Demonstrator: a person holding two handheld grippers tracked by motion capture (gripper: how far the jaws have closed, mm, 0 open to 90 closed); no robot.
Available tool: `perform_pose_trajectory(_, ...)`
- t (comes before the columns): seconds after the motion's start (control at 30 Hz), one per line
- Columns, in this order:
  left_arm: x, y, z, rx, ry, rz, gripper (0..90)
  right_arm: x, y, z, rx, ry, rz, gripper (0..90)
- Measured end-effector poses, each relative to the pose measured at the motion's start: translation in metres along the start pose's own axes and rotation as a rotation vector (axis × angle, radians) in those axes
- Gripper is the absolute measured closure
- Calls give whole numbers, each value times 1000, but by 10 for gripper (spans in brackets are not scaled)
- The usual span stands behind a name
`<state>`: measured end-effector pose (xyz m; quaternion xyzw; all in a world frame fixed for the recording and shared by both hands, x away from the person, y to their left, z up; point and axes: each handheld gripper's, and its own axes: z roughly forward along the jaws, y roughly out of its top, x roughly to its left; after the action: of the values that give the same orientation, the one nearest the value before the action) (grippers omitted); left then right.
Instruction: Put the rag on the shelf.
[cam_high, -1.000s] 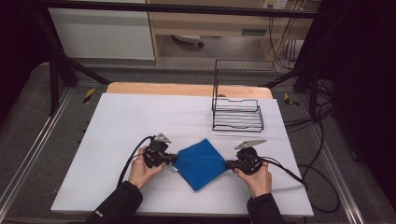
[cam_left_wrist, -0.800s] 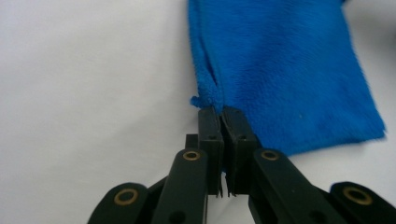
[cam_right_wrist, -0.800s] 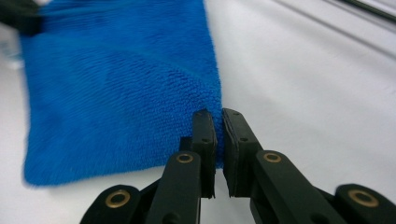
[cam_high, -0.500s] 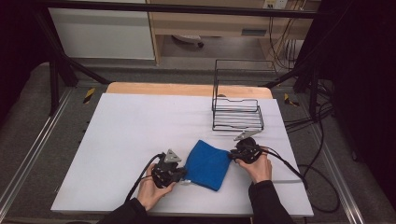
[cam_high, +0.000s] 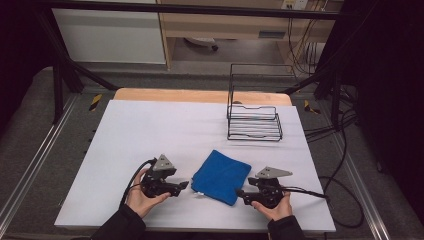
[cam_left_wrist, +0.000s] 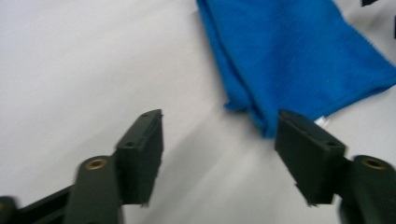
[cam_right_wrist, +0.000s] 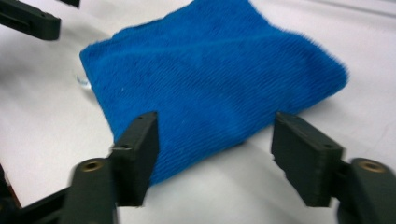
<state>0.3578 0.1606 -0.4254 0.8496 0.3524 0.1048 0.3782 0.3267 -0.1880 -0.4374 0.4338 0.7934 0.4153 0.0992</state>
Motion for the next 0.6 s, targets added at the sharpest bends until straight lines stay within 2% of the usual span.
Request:
perform_pose_trajectory(0.03,3,-3,-2,1,5,-7,266,2,-2,1,1,-5,-3,379)
perform_pose_trajectory(0.1,8,-7,-5,-2,5,-25,233,7,-6,4,16,-4,24,401)
perform_pose_trajectory(0.23,14,-11,-10,-32,20,-47,181,11,-7,9,54,24,47,503)
perform_pose_trajectory(0.37,14,-12,-9,-26,33,-47,169,17,-11,15,85,23,37,612)
perform_pose_trajectory(0.5,15,-13,-8,-17,42,-44,164,21,-12,17,83,36,74,710)
perform_pose_trajectory(0.6,17,-13,-8,-15,44,-50,164,20,-12,18,90,33,80,813)
